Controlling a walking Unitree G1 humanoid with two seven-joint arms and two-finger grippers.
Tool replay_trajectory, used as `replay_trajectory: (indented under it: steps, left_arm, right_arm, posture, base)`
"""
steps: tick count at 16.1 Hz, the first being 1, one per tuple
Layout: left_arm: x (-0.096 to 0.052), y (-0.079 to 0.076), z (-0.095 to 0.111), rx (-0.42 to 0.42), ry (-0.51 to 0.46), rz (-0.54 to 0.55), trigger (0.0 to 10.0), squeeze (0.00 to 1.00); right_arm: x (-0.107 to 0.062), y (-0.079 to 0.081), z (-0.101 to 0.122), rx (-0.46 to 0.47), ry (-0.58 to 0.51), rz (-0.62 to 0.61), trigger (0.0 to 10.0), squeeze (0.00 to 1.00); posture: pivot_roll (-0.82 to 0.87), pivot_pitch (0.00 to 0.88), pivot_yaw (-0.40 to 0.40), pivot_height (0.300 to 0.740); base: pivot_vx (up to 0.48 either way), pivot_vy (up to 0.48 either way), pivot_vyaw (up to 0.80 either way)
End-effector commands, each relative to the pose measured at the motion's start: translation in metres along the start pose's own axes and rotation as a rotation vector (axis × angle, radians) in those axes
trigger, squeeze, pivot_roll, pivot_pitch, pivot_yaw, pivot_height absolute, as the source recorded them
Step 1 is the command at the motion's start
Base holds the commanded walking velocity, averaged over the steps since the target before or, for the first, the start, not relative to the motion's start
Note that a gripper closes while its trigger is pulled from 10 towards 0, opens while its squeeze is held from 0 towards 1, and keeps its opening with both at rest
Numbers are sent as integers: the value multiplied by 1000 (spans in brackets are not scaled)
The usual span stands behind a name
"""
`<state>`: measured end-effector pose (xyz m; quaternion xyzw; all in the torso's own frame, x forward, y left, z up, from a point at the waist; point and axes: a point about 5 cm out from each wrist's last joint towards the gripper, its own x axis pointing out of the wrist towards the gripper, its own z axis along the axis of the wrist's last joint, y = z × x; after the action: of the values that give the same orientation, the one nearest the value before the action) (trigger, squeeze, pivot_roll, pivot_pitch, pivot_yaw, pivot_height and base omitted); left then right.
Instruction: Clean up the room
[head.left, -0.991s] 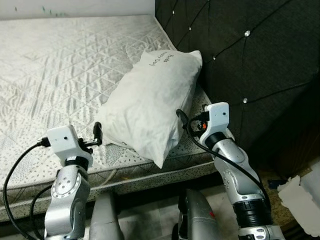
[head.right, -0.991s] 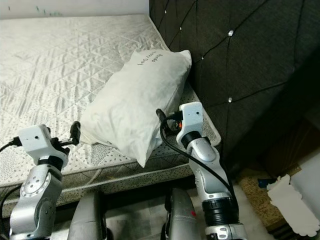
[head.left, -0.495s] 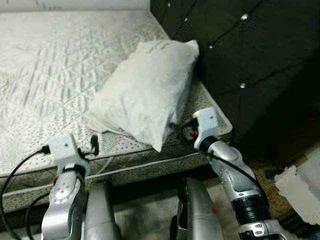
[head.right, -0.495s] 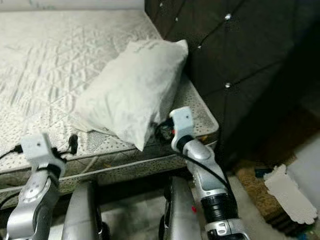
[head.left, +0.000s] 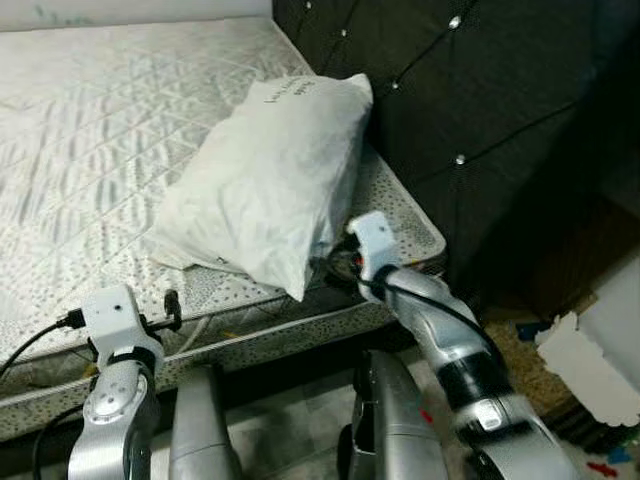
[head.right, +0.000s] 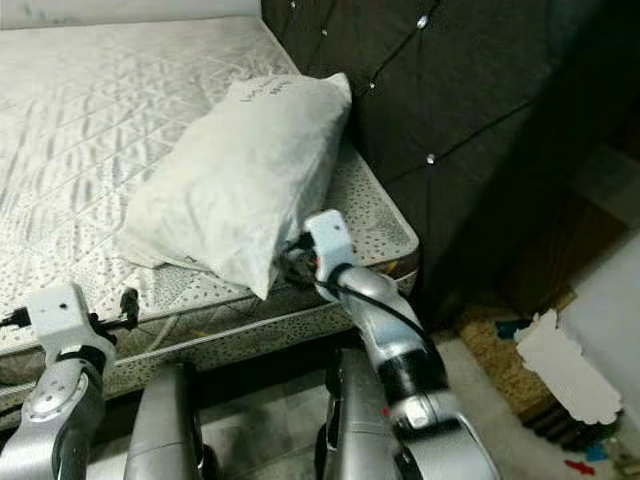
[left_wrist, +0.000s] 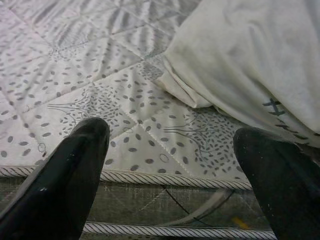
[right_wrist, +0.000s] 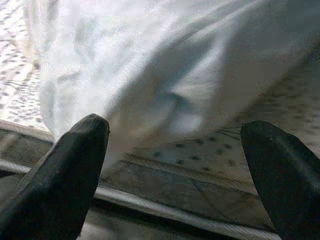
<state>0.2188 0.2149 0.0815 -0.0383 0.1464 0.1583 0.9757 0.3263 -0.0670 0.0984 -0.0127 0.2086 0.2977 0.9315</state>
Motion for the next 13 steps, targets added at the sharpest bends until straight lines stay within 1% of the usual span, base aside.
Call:
replay_trajectory:
  steps: [1, 3, 5, 6, 8, 9, 10, 11, 13]
  left_arm:
    - [-1, 2, 4, 11, -7, 9, 10000, 0]
    - [-2, 3, 4, 13, -1, 3, 10000, 0]
    - [-3, 3, 4, 14, 8, -2, 10000, 0]
    - [-4, 3, 4, 16, 13, -7, 10000, 0]
    - [-3, 2, 4, 19, 12, -12, 10000, 0]
    - [-3, 2, 5, 19, 12, -14, 10000, 0]
    - [-2, 2, 5, 20, 12, -17, 10000, 0]
    - [-1, 1, 7, 20, 9, -21, 10000, 0]
    - [0, 0, 8, 21, 9, -24, 10000, 0]
  right_arm:
    - [5, 4, 2, 32, 24, 16, 10000, 0]
    - [13, 12, 9, 79, 44, 44, 10000, 0]
    - [18, 14, 15, 103, 49, 47, 10000, 0]
    - [24, 18, 22, 127, 39, 48, 10000, 0]
    - [28, 22, 29, 141, 12, 33, 10000, 0]
    - [30, 24, 34, 154, -10, 11, 6118, 0]
    - [35, 29, 42, 181, -42, -14, 0, 0]
    - [40, 35, 46, 189, -49, -40, 0, 0]
    - [46, 41, 44, 194, -34, -70, 0, 0]
  posture:
    - [-12, 71, -60, 536]
    - [-5, 70, -61, 536]
    - [-1, 72, -62, 536]
    - [0, 75, -59, 536]
    - [1, 75, -58, 536]
    - [0, 75, -57, 536]
    - [2, 74, -56, 536]
    - [6, 74, -57, 536]
    - [12, 71, -58, 536]
  base:
    - [0, 0, 0]
    - [0, 0, 0]
    - [0, 0, 0]
    - [0, 0, 0]
    - [0, 0, 0]
    - [0, 0, 0]
    - [0, 0, 0]
    - [0, 0, 0]
    - [0, 0, 0]
